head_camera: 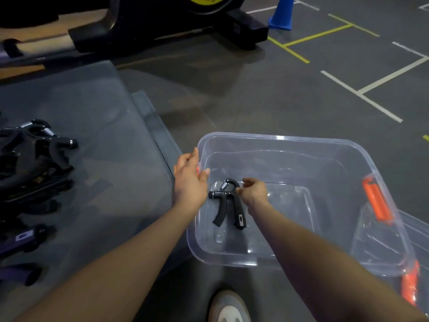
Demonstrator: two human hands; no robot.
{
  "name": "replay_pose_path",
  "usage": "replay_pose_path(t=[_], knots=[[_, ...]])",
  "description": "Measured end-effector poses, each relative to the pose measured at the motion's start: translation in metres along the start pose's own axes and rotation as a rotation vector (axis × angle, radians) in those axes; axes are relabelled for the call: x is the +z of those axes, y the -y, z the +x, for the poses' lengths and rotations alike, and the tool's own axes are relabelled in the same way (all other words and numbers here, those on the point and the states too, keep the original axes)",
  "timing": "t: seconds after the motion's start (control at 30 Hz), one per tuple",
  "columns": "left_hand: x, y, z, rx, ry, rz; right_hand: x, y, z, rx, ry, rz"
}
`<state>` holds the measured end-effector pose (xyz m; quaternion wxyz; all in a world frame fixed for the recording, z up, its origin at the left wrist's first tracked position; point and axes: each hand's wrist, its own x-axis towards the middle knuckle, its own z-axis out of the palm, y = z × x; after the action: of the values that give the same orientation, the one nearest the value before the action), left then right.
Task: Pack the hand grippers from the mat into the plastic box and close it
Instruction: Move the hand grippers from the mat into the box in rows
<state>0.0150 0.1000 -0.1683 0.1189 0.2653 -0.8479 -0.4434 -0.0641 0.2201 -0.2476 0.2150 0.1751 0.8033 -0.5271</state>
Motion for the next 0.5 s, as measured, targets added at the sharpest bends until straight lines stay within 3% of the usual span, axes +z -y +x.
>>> replay_pose_path(t=[0.23,0.5], knots=[[-0.038,-0.009,-0.002,-0.068,0.097,0.173,-0.011,0.083,-0.046,-0.194,0.052,0.038],[-0.186,0.013,-0.031,-0.109,-0.008,0.289,0.058,0.156,-0.131,-0.412,0.218,-0.088]])
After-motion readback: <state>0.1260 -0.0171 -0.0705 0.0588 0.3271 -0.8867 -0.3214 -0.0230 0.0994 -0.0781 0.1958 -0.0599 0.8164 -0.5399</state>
